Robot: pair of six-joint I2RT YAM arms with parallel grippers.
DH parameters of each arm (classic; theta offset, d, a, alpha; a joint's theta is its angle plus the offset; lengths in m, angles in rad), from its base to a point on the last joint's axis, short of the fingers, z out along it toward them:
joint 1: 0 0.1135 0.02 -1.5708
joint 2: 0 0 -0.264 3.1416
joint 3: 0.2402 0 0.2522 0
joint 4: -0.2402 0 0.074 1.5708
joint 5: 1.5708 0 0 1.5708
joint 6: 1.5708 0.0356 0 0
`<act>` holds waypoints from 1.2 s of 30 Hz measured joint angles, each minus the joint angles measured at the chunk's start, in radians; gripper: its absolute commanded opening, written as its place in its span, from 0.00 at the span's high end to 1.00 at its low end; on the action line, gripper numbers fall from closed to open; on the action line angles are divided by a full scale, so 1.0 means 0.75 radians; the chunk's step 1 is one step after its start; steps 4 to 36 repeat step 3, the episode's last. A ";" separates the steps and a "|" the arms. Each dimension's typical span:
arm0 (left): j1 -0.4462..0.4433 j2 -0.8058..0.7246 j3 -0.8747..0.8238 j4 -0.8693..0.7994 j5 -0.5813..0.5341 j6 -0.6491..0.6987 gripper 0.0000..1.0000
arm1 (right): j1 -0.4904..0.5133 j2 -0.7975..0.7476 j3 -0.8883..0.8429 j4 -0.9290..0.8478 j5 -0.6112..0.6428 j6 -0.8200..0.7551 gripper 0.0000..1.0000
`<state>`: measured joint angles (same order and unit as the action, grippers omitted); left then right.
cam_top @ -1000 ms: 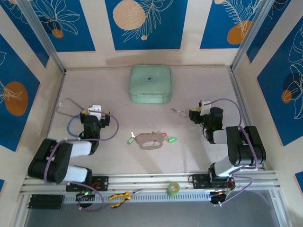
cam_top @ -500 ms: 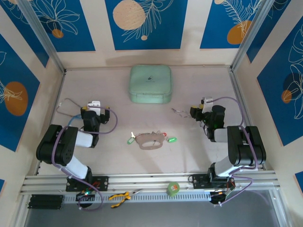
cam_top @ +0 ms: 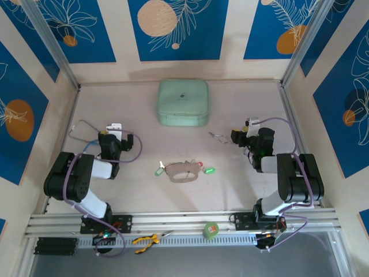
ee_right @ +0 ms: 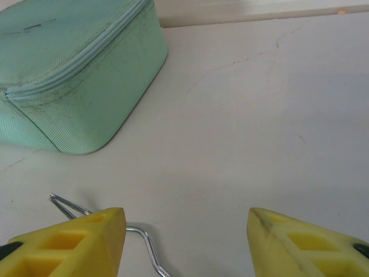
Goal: Put the keys on the keyring
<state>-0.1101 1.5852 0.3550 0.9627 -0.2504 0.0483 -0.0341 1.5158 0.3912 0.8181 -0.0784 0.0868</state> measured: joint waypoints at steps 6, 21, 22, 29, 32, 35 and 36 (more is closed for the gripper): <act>0.007 0.000 0.001 -0.003 0.017 -0.008 0.00 | 0.001 0.000 0.000 -0.004 0.010 0.006 0.01; 0.007 0.000 0.001 -0.003 0.017 -0.008 0.00 | 0.001 0.000 0.000 -0.004 0.010 0.006 0.01; 0.007 0.000 0.001 -0.003 0.017 -0.008 0.00 | 0.001 0.000 0.000 -0.004 0.010 0.006 0.01; 0.007 0.000 0.001 -0.003 0.017 -0.008 0.00 | 0.001 0.000 0.000 -0.004 0.010 0.006 0.01; 0.007 0.000 0.001 -0.003 0.017 -0.008 0.00 | 0.001 0.000 0.000 -0.004 0.010 0.006 0.01; 0.007 0.000 0.001 -0.003 0.017 -0.008 0.00 | 0.001 0.000 0.000 -0.004 0.010 0.006 0.01; 0.007 0.000 0.001 -0.003 0.017 -0.008 0.00 | 0.001 0.000 0.000 -0.004 0.010 0.006 0.01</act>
